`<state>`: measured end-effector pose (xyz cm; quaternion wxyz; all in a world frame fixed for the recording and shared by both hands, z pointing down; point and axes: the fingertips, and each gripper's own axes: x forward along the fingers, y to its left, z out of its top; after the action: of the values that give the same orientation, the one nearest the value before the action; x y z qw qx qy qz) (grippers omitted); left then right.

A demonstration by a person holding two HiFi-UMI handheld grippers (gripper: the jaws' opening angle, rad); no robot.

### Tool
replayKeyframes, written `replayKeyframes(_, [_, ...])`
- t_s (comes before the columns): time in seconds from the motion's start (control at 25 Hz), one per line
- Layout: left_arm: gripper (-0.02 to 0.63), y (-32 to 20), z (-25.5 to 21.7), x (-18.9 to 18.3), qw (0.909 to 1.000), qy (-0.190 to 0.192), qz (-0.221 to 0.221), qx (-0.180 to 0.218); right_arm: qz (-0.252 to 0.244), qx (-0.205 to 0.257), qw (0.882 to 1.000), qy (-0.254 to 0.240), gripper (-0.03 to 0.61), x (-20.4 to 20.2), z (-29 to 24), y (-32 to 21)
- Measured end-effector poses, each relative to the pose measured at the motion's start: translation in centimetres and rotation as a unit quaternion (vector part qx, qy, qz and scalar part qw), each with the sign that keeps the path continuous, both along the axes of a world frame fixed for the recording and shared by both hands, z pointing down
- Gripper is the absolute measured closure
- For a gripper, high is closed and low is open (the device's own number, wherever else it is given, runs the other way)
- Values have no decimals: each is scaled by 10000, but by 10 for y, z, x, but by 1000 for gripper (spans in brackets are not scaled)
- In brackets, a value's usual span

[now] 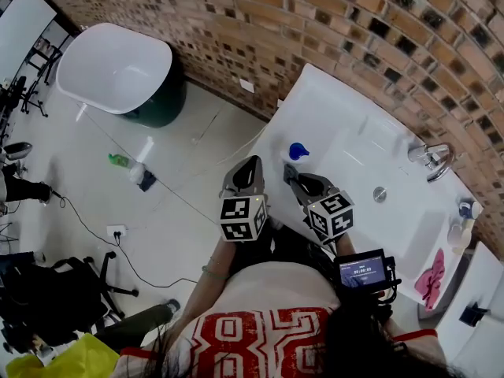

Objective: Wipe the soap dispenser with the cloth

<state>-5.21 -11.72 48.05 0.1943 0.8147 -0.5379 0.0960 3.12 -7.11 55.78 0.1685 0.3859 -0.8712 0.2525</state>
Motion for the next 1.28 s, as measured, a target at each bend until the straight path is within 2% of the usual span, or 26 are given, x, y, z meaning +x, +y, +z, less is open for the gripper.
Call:
replayKeyframes(0.2, [609,0,-3,-16,9998,-32,-179,23,-88,111,9997,196,532,-17,2,-10])
replayKeyframes(0.48, [609,0,0,-32,9994,-54,-350,-22,12,98,9992,379,532,-10,8,-12])
replayKeyframes(0.88, [609,0,3,0,10000,-5,56,-65,468,7,9983,358,531,30,6,-4])
replayKeyframes(1.12, [609,-2,1,9,9999,6,158,-34,776,-33,9963,381,531,53,9,-3])
replayKeyframes(1.28, [609,-3,1,10,9999,1,155,-28,689,-57,9972,299,531,51,8,-1])
